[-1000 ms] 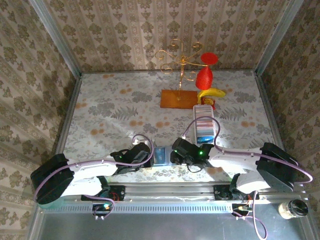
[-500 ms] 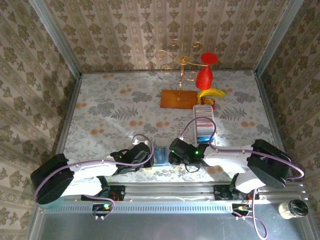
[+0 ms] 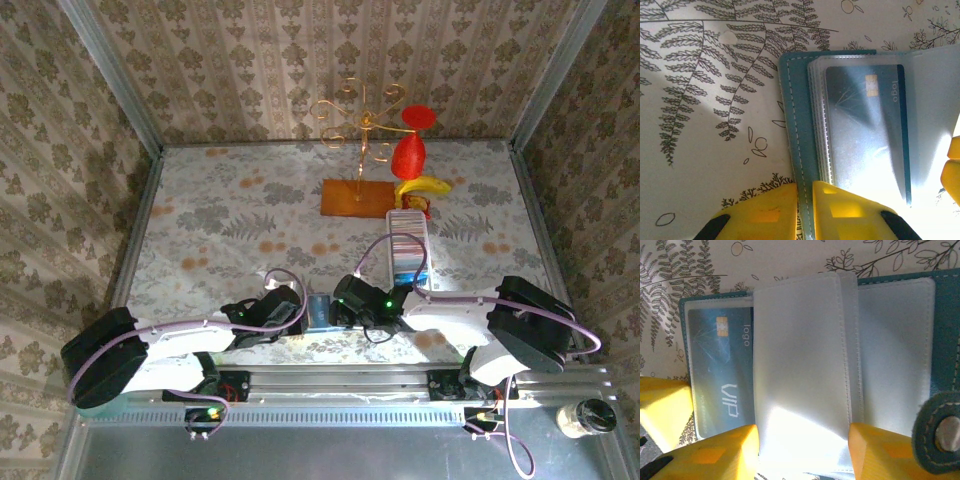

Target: Put the credit cards into the card holder

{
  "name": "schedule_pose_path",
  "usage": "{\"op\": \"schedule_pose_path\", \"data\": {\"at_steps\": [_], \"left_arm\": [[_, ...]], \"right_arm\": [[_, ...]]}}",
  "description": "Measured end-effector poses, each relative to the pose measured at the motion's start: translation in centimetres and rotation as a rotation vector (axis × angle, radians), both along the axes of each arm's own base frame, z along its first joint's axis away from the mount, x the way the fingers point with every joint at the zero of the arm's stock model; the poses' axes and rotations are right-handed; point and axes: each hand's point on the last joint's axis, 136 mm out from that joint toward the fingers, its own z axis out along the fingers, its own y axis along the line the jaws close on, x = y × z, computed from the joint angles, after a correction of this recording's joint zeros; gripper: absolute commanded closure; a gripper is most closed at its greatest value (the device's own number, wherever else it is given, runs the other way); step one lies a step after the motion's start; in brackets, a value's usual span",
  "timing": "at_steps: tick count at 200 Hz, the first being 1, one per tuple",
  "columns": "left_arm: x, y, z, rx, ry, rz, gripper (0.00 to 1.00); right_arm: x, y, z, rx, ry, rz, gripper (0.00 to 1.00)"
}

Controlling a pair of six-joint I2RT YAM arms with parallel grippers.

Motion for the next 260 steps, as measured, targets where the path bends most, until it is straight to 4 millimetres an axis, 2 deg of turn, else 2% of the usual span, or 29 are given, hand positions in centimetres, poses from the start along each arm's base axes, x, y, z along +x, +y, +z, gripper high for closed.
{"op": "schedule_pose_path", "data": {"at_steps": [153,204,260], "left_arm": [[0.0,0.0,0.4,-0.016,-0.01,0.0,0.84],[-0.3,0.8,-0.1,-0.029,-0.009,0.022,0.83],[0.2,1.5,1.9,-0.073,-0.056,0.071,0.84]], "right_arm": [[0.4,2.7,1.2,0.136,0.002,-0.004,0.5],[0.5,3.4,1.1,0.163,0.008,-0.002,0.51],[0.5,4.5,1.2,0.196,0.012,0.002,0.51]]}}
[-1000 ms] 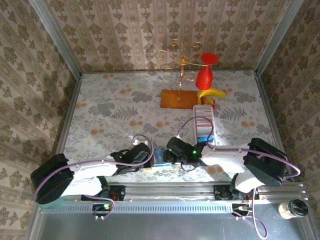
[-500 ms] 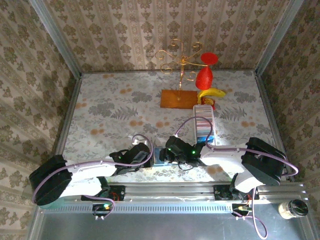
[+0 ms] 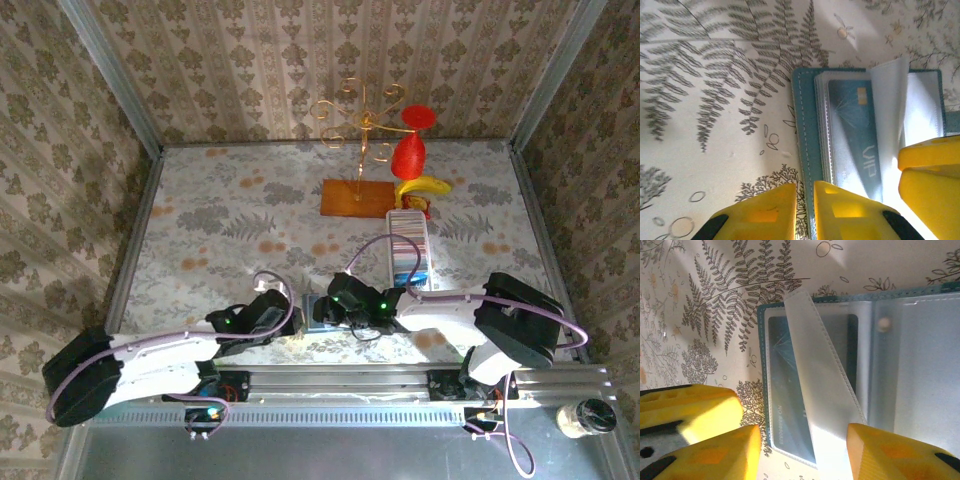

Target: Put the credit cards into the card holder

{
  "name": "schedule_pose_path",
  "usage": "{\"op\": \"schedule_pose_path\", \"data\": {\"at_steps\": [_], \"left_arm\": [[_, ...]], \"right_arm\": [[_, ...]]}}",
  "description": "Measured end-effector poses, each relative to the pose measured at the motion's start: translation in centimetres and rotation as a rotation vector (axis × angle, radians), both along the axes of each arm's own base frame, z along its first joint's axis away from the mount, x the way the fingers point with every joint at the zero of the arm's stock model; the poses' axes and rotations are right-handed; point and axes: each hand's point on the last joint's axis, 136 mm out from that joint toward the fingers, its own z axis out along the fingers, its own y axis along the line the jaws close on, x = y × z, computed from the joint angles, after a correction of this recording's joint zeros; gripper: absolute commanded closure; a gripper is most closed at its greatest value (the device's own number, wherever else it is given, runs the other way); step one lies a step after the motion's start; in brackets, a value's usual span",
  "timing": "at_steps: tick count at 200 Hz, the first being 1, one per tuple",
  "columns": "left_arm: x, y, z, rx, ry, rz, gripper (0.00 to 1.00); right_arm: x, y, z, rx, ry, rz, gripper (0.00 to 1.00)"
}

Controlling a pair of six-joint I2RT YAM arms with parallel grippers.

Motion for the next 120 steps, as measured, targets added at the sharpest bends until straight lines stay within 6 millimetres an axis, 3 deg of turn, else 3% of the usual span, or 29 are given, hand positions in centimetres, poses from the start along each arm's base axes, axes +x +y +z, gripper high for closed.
{"op": "schedule_pose_path", "data": {"at_steps": [53,120], "left_arm": [[0.5,3.3,2.1,-0.019,-0.064,0.121,0.85],[0.0,6.1,1.3,0.025,-0.065,0.187,0.82]], "right_arm": [[-0.2,2.1,0.7,0.041,-0.018,0.029,0.52],[0.4,6.1,3.2,0.155,-0.08,0.062,0.52]]}}
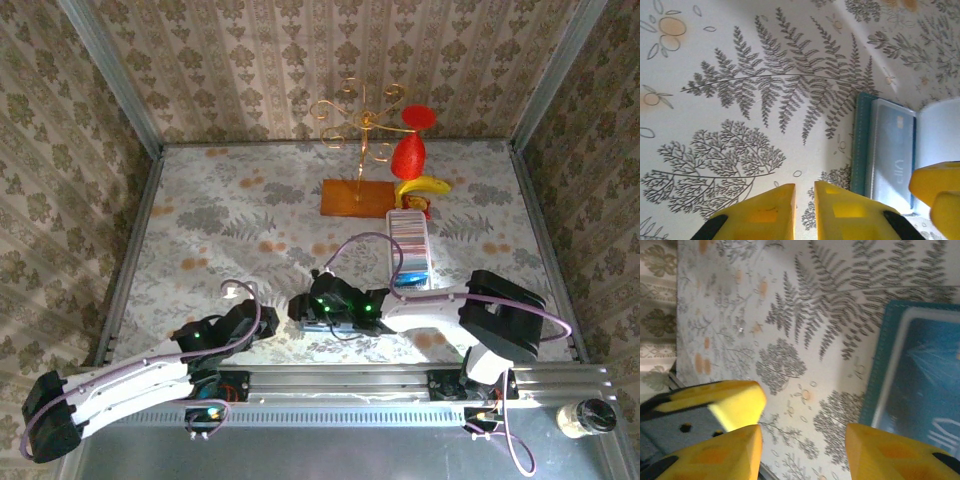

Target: Put the credit cards into the card holder

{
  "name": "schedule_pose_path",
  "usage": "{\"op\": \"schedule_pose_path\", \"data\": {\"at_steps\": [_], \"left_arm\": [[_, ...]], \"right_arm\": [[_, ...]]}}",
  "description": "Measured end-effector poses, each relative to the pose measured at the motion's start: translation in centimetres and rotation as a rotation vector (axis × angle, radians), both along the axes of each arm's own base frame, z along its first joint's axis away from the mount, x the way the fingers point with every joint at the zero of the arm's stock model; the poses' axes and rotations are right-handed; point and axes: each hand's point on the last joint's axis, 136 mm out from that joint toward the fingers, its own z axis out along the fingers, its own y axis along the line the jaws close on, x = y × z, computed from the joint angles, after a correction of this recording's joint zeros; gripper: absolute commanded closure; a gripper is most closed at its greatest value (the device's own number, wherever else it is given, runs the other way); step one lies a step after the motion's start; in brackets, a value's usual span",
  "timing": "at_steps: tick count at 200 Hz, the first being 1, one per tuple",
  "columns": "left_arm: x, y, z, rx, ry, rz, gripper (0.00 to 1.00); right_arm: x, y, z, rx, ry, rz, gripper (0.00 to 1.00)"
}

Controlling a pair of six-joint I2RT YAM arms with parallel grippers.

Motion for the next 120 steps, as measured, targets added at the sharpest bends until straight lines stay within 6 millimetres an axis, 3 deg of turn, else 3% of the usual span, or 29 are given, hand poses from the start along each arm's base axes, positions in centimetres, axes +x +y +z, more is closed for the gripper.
{"op": "schedule_pose_path", "data": {"at_steps": [48,88,104,120], "left_arm": [[-0.2,0.9,-0.7,0.043,0.016,0.015,0.79],[-0.2,1.1,-0.6,0.043,0.013,0.017,0.78],[-0.3,1.1,-0.6,0.045,0.015,0.016,0.76],[-0.3,0.8,-0.8,0.054,0.017,0.002,0.72]], "right_arm": [[0.8,2.3,0.6,0.046,-0.012,0.017,0.52],[1.6,4.2,3.1,0.091,-0.045,0.03,0.52],[1.8,3.8,3.3,0.065,-0.053,0.022,0.52],[1.6,1.7,2.7,-0.006,-0.052,-0.008,0.52]]}}
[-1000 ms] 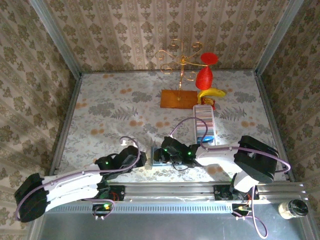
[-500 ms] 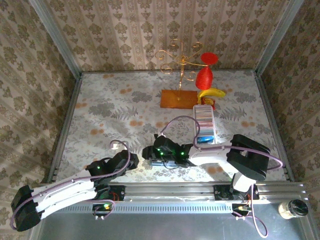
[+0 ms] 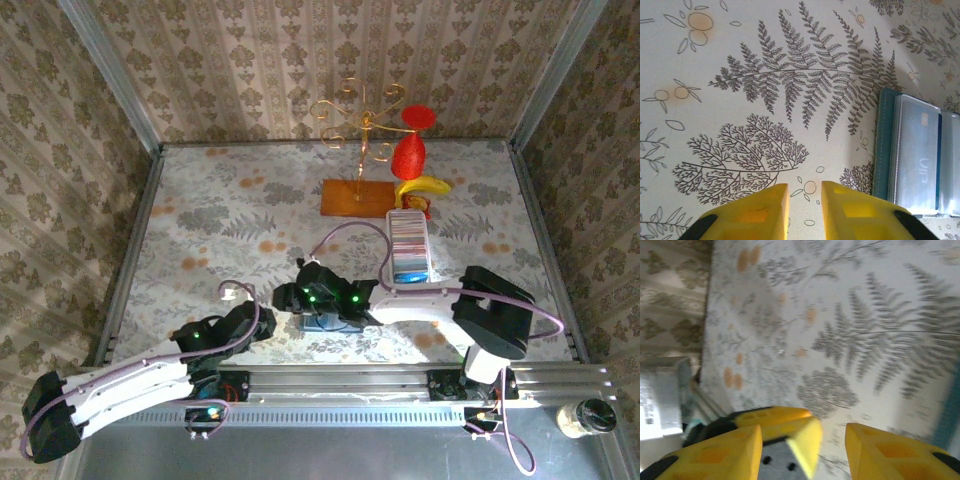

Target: Put the credit cards into the card holder

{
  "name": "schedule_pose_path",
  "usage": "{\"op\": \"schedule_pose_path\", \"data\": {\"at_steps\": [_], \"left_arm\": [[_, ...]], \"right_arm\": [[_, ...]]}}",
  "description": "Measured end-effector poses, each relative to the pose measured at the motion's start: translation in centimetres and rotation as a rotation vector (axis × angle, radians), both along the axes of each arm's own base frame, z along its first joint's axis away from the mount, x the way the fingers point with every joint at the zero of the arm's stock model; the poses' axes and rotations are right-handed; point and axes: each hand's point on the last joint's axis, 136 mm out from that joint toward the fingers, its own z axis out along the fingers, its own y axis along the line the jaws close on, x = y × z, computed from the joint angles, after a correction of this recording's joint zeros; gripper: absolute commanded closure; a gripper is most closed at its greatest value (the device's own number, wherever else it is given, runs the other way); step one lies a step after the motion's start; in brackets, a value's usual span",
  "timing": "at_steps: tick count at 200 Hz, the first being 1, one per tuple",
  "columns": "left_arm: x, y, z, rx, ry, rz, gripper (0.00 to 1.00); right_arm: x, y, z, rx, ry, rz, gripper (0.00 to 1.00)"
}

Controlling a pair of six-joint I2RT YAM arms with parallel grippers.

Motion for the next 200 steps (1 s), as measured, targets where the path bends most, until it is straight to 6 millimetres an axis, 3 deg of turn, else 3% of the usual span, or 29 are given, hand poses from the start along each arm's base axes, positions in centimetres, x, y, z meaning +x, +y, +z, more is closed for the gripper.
{"op": "schedule_pose_path", "data": {"at_steps": [39,87,200], "left_arm": [[0.1,-1.4,-0.5,0.038,0.03,-0.053,0.67],[0.7,-3.9,-0.5,0.023,0.045,-0.11,0.63],[0.7,-5.9,-0.8,-0.02,0.07,-0.164,0.65]], "right_arm": [[-1.8,-7.4,-1.7,-0.178,0.011,-0.077,0.5],[-3.1,-12.5,-5.1,-0.353,0.052,-0.123,0.49],[-3.2,-13.4,-7.5,-0.434,0.078,-0.139,0.45]]}}
